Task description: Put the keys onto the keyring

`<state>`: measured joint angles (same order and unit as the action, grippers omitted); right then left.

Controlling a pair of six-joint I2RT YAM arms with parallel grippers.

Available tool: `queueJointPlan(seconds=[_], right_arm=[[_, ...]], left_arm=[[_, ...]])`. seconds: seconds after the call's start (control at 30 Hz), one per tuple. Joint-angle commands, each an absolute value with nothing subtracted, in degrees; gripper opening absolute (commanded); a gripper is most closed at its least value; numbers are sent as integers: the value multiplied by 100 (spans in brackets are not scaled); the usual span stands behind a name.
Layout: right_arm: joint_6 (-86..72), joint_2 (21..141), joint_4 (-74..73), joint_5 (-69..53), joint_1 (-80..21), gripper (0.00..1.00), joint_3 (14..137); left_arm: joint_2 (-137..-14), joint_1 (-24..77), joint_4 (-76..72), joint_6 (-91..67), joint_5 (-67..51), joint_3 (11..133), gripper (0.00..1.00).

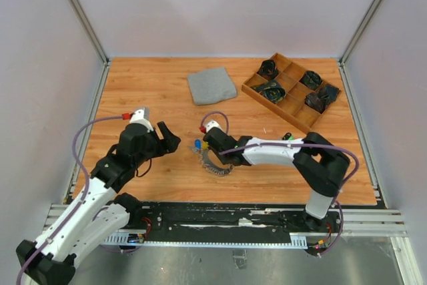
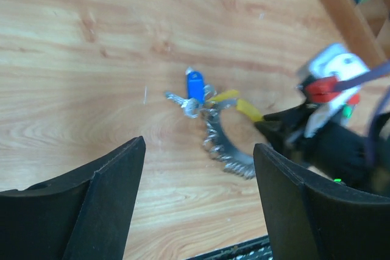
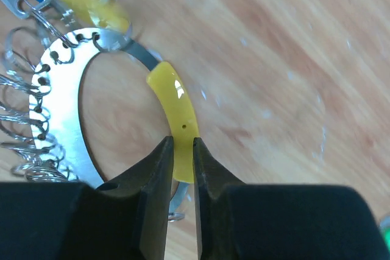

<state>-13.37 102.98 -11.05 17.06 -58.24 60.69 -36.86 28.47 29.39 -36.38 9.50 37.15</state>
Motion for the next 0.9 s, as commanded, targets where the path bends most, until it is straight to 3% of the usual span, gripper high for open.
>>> queueJointPlan(seconds=[0.0, 0.4, 0.63, 0.87], right_arm=[[-1939, 9783, -1256, 1996, -5655, 20, 4913], [-2230, 7193, -1200, 1621, -5380, 48, 3683], [-2287, 6246, -1576, 909, -5081, 44, 3672], [-2390, 5650, -1915, 738, -5013, 43, 3483]], left_arm=[[-4114, 2852, 1891, -3744, 5, 3207, 75], [-5617, 3667, 375, -3480, -375, 2898, 60], [-6755, 4042, -420, -3072, -576, 3123, 50], [-7898, 4043, -627, -2681, -723, 3641, 48]])
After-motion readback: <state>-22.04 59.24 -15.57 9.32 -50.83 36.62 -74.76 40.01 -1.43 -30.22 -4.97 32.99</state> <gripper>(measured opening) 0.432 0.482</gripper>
